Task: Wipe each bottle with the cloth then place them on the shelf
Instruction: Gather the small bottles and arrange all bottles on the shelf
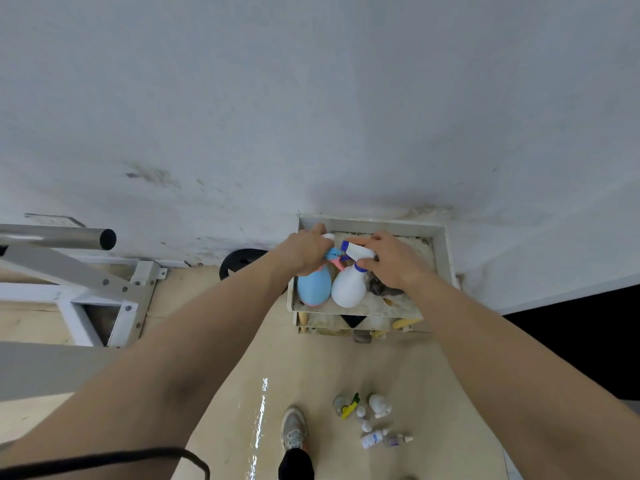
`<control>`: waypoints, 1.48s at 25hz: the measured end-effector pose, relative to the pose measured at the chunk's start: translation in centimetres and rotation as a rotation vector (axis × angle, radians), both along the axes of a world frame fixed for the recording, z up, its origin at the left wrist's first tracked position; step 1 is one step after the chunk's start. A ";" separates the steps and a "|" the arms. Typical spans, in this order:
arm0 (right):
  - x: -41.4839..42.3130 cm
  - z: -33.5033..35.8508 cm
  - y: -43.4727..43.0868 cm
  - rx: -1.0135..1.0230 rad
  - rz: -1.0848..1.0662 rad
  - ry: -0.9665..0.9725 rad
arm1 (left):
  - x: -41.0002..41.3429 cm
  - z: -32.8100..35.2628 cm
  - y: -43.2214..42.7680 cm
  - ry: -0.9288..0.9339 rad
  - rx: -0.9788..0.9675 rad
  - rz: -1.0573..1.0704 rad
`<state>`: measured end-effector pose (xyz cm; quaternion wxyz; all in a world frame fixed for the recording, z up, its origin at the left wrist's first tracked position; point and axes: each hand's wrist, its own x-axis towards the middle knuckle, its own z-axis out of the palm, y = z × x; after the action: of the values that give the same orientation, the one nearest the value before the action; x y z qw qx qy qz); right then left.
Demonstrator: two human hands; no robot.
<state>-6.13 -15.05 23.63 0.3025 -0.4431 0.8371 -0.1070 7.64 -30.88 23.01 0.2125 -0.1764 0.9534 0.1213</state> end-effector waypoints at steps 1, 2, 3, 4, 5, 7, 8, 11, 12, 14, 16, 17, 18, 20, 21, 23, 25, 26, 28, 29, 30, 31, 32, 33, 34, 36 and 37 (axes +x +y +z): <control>0.1 -0.3 -0.1 -0.017 -0.026 0.002 | 0.1 -0.3 0.0 0.015 -0.007 0.004; 0.1 -0.5 -0.1 -0.031 -0.045 0.010 | 0.2 -0.5 0.0 0.029 -0.007 0.009; 0.0 -0.6 -0.1 -0.041 -0.057 0.017 | 0.2 -0.5 -0.1 0.041 -0.001 0.018; -0.1 -0.7 -0.2 -0.048 -0.067 0.020 | 0.2 -0.5 -0.2 0.049 0.005 0.031; -0.3 -0.7 -0.3 -0.052 -0.078 0.017 | 0.2 -0.4 -0.3 0.057 0.011 0.044; -0.7 -0.6 -0.6 -0.049 -0.102 0.011 | 0.4 -0.2 -0.5 0.064 0.019 0.066; -0.8 -0.5 -0.7 -0.042 -0.109 0.011 | 0.5 -0.1 -0.4 0.060 0.021 0.073; -1.3 -0.4 -0.7 -0.044 -0.078 0.005 | 0.7 0.0 0.2 0.052 -0.008 0.071; -1.4 -0.5 -0.5 -0.055 -0.064 -0.005 | 0.8 0.1 0.4 0.052 -0.017 0.078; -1.6 -0.7 -0.1 -0.074 -0.068 -0.035 | 0.9 0.3 0.8 0.060 -0.028 0.106; -1.6 -0.7 0.6 -0.074 -0.076 -0.048 | 1.0 0.4 1.2 0.060 -0.038 0.127; -1.6 -0.5 0.9 -0.075 -0.075 -0.042 | 1.1 0.5 1.5 0.060 -0.045 0.134; -1.5 -0.4 1.3 -0.077 -0.077 -0.031 | 1.3 0.5 1.7 0.059 -0.055 0.141; -1.1 -0.2 1.8 -0.088 -0.098 -0.015 | 1.7 0.3 2.0 0.060 -0.089 0.160; -1.0 -0.2 2.1 -0.084 -0.116 -0.020 | 1.8 0.2 2.3 0.065 -0.109 0.176; -0.8 0.0 3.0 -0.085 -0.141 -0.033 | 2.2 0.1 2.9 0.085 -0.150 0.211; -0.5 0.2 4.0 -0.114 -0.156 -0.029 | 2.5 -0.1 3.6 0.119 -0.197 0.234; -0.3 0.4 4.5 -0.135 -0.164 -0.016 | 2.6 -0.1 3.9 0.141 -0.211 0.253; 0.1 0.7 5.3 -0.168 -0.220 0.033 | 2.8 -0.4 4.2 0.173 -0.225 0.305; 0.2 0.7 5.6 -0.170 -0.272 0.062 | 2.7 -0.5 4.3 0.182 -0.222 0.332; 0.3 0.7 6.0 -0.166 -0.325 0.079 | 2.6 -0.7 4.4 0.188 -0.213 0.358; 0.4 0.6 6.4 -0.156 -0.367 0.075 | 2.5 -0.8 4.5 0.190 -0.196 0.378; 0.4 0.6 6.8 -0.143 -0.394 0.056 | 2.4 -0.8 4.6 0.185 -0.174 0.392; 0.5 0.7 7.2 -0.131 -0.409 0.036 | 2.4 -0.7 4.7 0.179 -0.151 0.403; 0.5 0.8 7.7 -0.121 -0.417 0.018 | 2.4 -0.5 5.0 0.176 -0.136 0.412; 0.6 1.0 8.7 -0.121 -0.430 -0.026 | 2.8 0.4 5.7 0.237 -0.118 0.444; 0.7 1.1 9.1 -0.130 -0.446 -0.056 | 2.8 1.0 6.3 0.320 -0.114 0.461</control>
<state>-5.43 -5.92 24.73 0.2654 -0.2627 0.8968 -0.2374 10.48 -24.54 24.03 0.0161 -0.3789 0.9148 0.1391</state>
